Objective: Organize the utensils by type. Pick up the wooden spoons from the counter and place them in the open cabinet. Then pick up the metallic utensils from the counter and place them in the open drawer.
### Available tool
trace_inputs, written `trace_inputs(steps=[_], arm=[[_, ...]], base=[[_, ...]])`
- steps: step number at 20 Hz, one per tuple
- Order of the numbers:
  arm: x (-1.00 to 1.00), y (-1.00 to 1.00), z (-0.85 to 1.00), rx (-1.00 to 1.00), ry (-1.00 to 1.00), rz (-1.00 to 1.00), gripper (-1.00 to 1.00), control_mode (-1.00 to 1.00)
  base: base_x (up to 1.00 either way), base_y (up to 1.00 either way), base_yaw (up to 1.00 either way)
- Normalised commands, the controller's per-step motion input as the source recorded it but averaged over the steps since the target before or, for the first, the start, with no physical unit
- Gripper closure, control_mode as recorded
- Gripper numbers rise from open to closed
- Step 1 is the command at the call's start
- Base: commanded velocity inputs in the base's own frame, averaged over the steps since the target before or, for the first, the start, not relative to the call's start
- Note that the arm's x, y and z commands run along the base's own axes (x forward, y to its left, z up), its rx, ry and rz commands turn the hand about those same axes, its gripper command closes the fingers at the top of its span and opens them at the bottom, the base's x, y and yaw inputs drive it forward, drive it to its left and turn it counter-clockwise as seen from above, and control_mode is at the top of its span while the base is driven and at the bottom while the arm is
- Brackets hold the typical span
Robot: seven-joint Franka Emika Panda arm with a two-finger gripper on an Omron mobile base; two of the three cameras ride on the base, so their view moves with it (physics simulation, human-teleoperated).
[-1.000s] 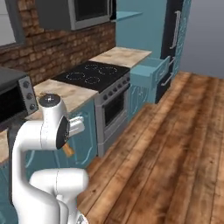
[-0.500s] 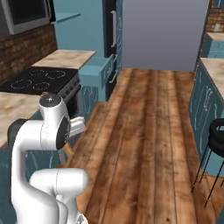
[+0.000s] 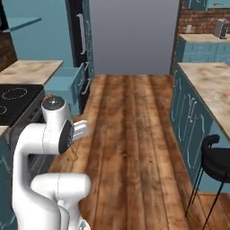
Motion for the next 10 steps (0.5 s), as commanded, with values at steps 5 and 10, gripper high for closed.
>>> trace_inputs(steps=[5,10], arm=[[0.00,0.00,0.00,0.00,0.00,0.00,1.00,1.00],[0.00,0.00,0.00,0.00,0.00,0.00,1.00,1.00]], base=[[1.00,-0.05,-0.24],[1.00,-0.09,-0.18]])
